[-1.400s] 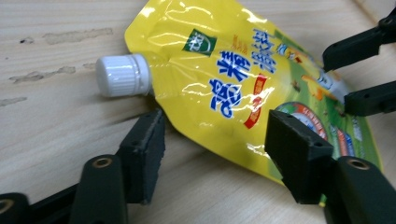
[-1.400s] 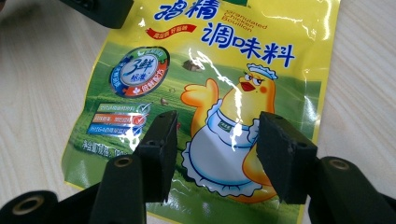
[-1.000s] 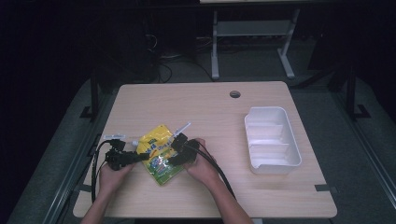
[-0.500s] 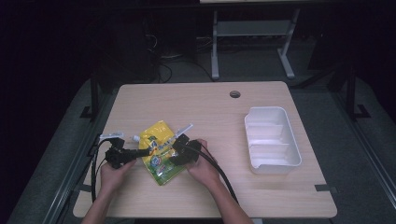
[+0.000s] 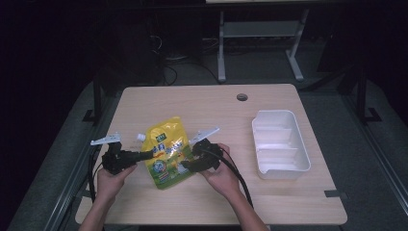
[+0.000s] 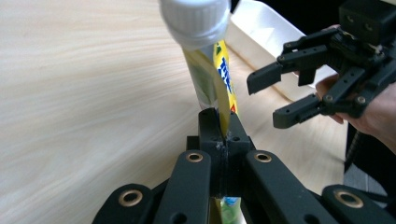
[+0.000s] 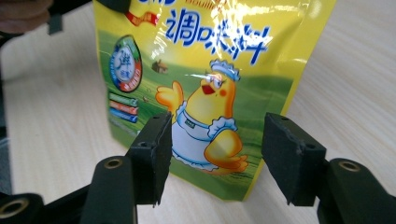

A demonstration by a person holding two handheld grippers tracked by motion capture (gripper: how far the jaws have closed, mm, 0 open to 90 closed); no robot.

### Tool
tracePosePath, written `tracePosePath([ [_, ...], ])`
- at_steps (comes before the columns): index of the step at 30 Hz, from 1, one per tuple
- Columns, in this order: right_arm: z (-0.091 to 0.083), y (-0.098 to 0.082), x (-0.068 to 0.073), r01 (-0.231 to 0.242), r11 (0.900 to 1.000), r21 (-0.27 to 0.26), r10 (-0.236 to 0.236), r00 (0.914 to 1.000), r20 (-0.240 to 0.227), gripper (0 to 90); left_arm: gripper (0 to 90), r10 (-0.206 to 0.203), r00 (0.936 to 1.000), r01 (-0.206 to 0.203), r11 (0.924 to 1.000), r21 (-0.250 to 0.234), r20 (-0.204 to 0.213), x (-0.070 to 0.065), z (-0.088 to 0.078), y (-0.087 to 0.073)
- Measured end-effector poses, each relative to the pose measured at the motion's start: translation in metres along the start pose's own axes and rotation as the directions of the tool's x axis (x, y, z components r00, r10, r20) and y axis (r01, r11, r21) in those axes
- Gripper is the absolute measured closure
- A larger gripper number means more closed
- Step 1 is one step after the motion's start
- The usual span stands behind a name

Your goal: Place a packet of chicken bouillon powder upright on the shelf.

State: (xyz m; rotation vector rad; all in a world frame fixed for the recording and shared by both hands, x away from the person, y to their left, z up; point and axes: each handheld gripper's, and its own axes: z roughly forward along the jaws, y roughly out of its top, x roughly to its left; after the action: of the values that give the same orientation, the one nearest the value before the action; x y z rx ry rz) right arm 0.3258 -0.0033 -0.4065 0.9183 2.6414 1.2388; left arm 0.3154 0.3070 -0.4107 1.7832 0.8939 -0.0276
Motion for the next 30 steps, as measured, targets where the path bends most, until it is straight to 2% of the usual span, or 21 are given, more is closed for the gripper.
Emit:
tracePosePath([
  [2,-0.008,-0.003,0.001,0.006,1.000,-0.013,-0.006,1.0000,0.000,40.0,90.0,0.012,0.9999,-0.012,0.9999,-0.001,0.006,-0.003,0.000,0.001],
  [3,-0.011,-0.005,0.002,0.006,1.000,-0.019,-0.006,1.0000,0.000,39.2,90.0,0.039,0.9991,-0.039,0.9992,0.007,0.017,-0.009,0.001,0.003],
  [5,-0.017,-0.008,0.003,0.010,1.000,-0.028,-0.010,1.0000,0.001,37.5,90.0,0.060,0.9976,-0.061,0.9981,0.013,0.034,-0.014,0.002,0.005],
  [6,-0.021,-0.010,0.004,0.013,0.999,-0.031,-0.013,0.9999,0.007,36.9,90.0,0.060,0.9976,-0.061,0.9981,0.013,0.034,-0.014,0.002,0.005],
  [8,-0.027,-0.015,0.005,0.021,0.999,-0.044,-0.021,0.9997,0.010,36.3,90.0,0.090,0.9944,-0.092,0.9954,0.028,0.055,-0.020,0.004,0.006],
  [10,-0.032,-0.020,0.005,0.023,0.998,-0.057,-0.023,0.9997,0.012,36.0,90.0,0.095,0.9933,-0.098,0.9948,0.030,0.065,-0.021,0.005,0.006],
  [11,-0.034,-0.022,0.004,0.022,0.998,-0.066,-0.021,0.9997,0.011,36.2,90.0,0.109,0.9907,-0.112,0.9932,0.032,0.080,-0.024,0.006,0.006],
  [14,-0.037,-0.024,0.003,0.029,0.998,-0.049,-0.028,0.9993,0.024,34.7,90.0,0.124,0.9883,-0.127,0.9912,0.037,0.090,-0.027,0.007,0.006],
  [15,-0.041,-0.027,0.001,0.018,0.998,-0.064,-0.017,0.9996,0.022,35.0,90.0,0.139,0.9851,-0.143,0.9890,0.036,0.101,-0.031,0.008,0.006],
  [17,-0.043,-0.030,-0.001,0.012,0.997,-0.075,-0.011,0.9999,0.009,34.8,89.9,0.145,0.9837,-0.150,0.9881,0.036,0.106,-0.033,0.008,0.007],
  [18,-0.043,-0.030,-0.002,0.014,0.997,-0.077,-0.013,0.9999,0.009,34.8,90.0,0.160,0.9803,-0.166,0.9854,0.038,0.115,-0.037,0.008,0.007],
  [19,-0.043,-0.030,-0.002,0.014,0.997,-0.077,-0.013,0.9999,0.009,34.8,90.0,0.160,0.9803,-0.166,0.9854,0.038,0.115,-0.037,0.008,0.007],
  [20,-0.043,-0.031,-0.003,0.004,0.996,-0.087,-0.005,1.0000,-0.004,34.6,90.0,0.174,0.9764,-0.181,0.9827,0.041,0.128,-0.041,0.008,0.008],
  [21,-0.044,-0.031,-0.003,0.005,0.996,-0.092,-0.006,0.9999,-0.012,34.5,90.0,0.174,0.9764,-0.181,0.9827,0.041,0.128,-0.041,0.008,0.008],
  [22,-0.044,-0.031,-0.002,0.010,0.995,-0.096,-0.012,0.9999,-0.013,34.6,90.0,0.191,0.9717,-0.199,0.9791,0.043,0.139,-0.046,0.009,0.009],
  [23,-0.044,-0.031,-0.002,0.010,0.995,-0.096,-0.012,0.9999,-0.013,34.6,90.0,0.191,0.9717,-0.199,0.9791,0.043,0.139,-0.046,0.009,0.009],
  [24,-0.046,-0.031,-0.002,0.011,0.994,-0.107,-0.013,0.9997,-0.022,34.5,90.0,0.204,0.9676,-0.213,0.9759,0.047,0.148,-0.050,0.009,0.009],
  [25,-0.046,-0.031,-0.002,0.011,0.994,-0.107,-0.013,0.9997,-0.022,34.5,90.0,0.204,0.9676,-0.213,0.9759,0.047,0.148,-0.050,0.009,0.009],
  [27,-0.047,-0.031,-0.003,0.006,0.993,-0.119,-0.010,0.9994,-0.033,34.6,90.0,0.219,0.9619,-0.230,0.9717,0.054,0.164,-0.054,0.011,0.010],
  [29,-0.049,-0.032,-0.005,-0.002,0.991,-0.133,-0.005,0.9985,-0.055,34.6,90.0,0.225,0.9580,-0.238,0.9696,0.056,0.177,-0.057,0.012,0.010],
  [30,-0.050,-0.033,-0.006,-0.012,0.989,-0.144,0.001,0.9972,-0.074,34.8,90.0,0.234,0.9532,-0.250,0.9665,0.060,0.191,-0.060,0.013,0.010],
])
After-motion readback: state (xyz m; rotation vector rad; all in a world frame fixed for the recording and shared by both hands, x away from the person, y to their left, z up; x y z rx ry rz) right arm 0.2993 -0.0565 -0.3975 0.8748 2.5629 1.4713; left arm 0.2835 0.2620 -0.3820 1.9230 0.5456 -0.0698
